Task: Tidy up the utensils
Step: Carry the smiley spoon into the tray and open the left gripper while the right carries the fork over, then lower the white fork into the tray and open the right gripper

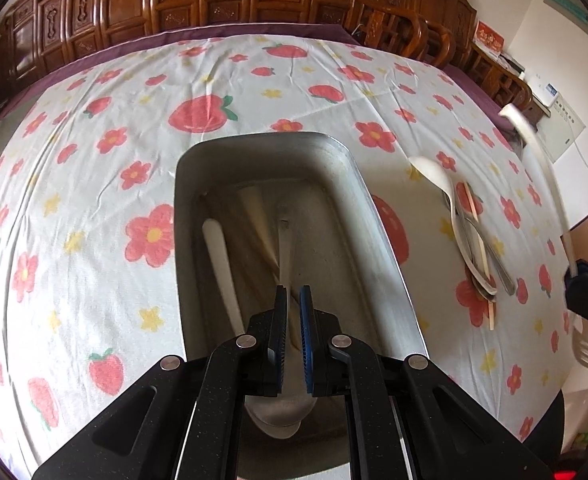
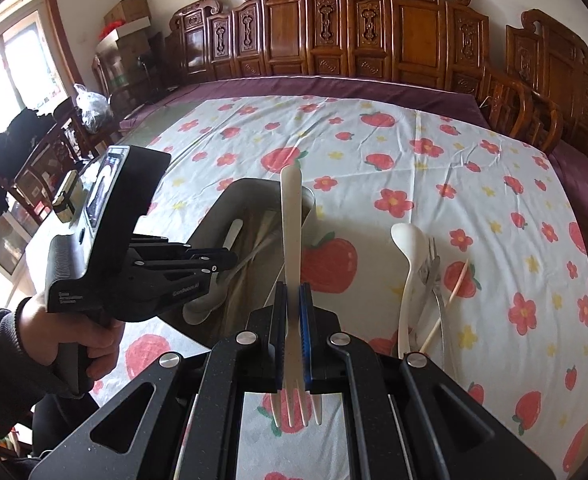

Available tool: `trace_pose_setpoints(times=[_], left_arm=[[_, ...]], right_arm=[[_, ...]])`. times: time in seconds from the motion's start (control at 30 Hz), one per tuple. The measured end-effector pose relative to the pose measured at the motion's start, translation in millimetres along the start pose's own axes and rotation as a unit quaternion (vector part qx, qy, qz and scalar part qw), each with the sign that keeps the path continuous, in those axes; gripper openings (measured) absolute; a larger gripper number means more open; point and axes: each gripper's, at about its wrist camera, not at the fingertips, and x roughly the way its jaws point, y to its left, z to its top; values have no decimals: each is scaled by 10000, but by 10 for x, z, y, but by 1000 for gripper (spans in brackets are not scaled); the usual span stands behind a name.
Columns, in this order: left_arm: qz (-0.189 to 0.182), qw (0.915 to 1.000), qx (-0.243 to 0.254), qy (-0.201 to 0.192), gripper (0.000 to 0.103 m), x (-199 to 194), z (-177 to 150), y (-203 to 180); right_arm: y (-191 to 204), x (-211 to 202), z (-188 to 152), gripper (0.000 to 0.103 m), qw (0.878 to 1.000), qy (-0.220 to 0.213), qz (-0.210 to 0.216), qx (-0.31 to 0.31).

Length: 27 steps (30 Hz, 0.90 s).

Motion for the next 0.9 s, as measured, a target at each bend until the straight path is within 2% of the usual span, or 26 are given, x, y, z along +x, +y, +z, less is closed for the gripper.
trace_pose_setpoints(times=[0.5, 0.9], left_arm=[[103, 9989, -28, -453, 5, -520, -79, 272], [265, 9976, -190, -616, 5, -756, -214, 573]], right_arm=[[301, 330, 130, 7, 9995, 133, 288, -58], [526, 863, 239, 7, 9969, 559, 555, 20]])
